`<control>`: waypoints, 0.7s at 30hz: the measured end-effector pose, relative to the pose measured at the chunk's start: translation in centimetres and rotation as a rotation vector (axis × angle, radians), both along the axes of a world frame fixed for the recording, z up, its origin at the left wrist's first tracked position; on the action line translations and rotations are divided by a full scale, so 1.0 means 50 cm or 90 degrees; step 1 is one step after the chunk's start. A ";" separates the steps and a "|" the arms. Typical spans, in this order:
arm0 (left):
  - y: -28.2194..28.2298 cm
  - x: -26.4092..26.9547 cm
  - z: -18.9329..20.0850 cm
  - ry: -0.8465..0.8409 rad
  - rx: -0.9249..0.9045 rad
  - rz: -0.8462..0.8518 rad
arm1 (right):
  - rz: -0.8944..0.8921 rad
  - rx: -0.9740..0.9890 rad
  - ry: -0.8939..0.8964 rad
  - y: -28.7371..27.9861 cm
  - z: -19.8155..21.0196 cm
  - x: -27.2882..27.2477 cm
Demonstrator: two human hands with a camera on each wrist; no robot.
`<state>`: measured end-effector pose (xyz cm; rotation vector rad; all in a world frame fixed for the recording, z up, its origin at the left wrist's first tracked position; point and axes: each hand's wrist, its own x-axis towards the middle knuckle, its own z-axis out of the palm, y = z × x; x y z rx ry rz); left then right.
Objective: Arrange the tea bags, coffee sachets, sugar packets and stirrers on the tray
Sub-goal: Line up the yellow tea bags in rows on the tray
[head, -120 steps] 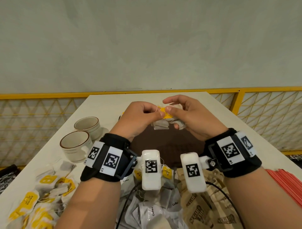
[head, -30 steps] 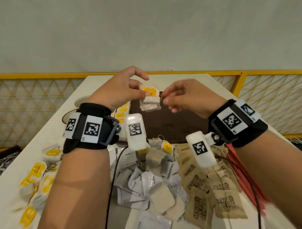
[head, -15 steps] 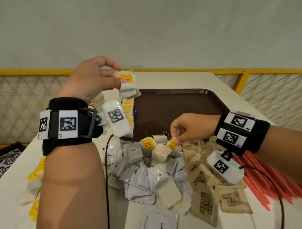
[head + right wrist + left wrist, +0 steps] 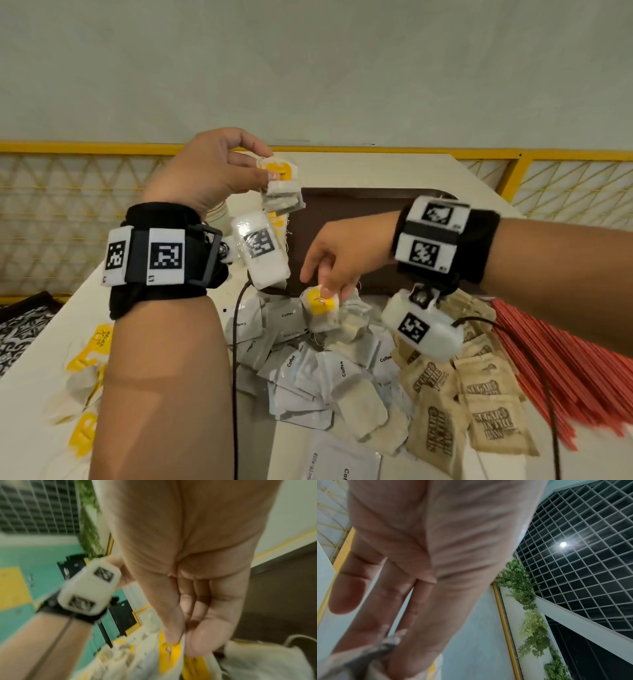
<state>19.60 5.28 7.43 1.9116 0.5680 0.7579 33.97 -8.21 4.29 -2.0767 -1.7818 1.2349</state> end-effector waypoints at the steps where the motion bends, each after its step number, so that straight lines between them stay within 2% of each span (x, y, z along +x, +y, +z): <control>1: -0.001 0.001 -0.001 0.001 0.000 -0.001 | 0.000 0.002 -0.058 0.005 -0.014 -0.002; 3: -0.002 0.003 -0.003 0.005 -0.001 0.000 | -0.005 0.011 -0.106 0.010 -0.032 -0.006; 11: -0.009 0.012 -0.002 0.032 0.016 0.001 | 0.019 0.061 -0.165 0.005 -0.046 -0.013; 18: -0.011 0.015 -0.002 0.050 0.038 0.012 | 0.073 0.110 -0.163 0.000 -0.036 -0.013; 21: -0.010 0.015 -0.002 0.051 0.035 0.013 | -0.001 0.163 -0.098 -0.006 0.008 0.017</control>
